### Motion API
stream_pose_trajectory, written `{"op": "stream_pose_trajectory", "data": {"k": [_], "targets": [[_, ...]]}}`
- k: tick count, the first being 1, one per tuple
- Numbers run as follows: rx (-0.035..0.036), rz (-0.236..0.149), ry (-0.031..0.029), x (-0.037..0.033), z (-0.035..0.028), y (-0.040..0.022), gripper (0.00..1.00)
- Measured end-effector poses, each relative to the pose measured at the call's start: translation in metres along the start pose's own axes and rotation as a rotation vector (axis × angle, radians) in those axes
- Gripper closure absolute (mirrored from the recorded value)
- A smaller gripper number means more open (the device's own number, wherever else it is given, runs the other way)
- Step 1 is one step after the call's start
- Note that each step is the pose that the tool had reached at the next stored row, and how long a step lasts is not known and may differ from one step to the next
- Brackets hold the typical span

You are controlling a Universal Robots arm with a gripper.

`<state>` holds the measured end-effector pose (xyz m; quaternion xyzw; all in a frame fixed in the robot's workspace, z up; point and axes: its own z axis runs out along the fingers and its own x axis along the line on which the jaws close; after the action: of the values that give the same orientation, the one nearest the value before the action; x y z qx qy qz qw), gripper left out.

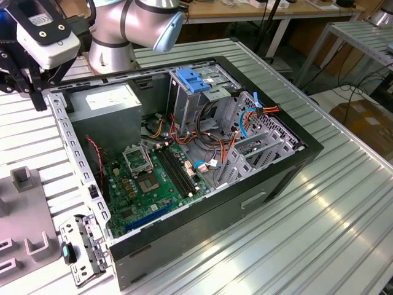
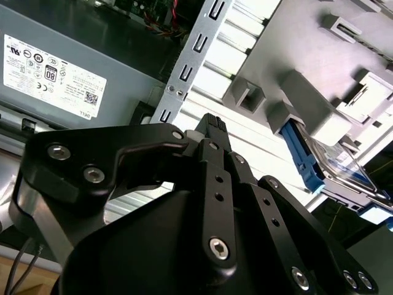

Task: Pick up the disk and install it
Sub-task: 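Reach for the disk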

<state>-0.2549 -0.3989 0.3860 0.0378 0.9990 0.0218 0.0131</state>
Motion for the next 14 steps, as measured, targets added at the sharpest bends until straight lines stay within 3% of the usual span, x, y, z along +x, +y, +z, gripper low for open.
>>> {"op": "stream_pose_trajectory", "data": {"k": [14], "targets": [[0.0,0.0,0.0,0.0176,0.0007,-0.0014,0.89]]}}
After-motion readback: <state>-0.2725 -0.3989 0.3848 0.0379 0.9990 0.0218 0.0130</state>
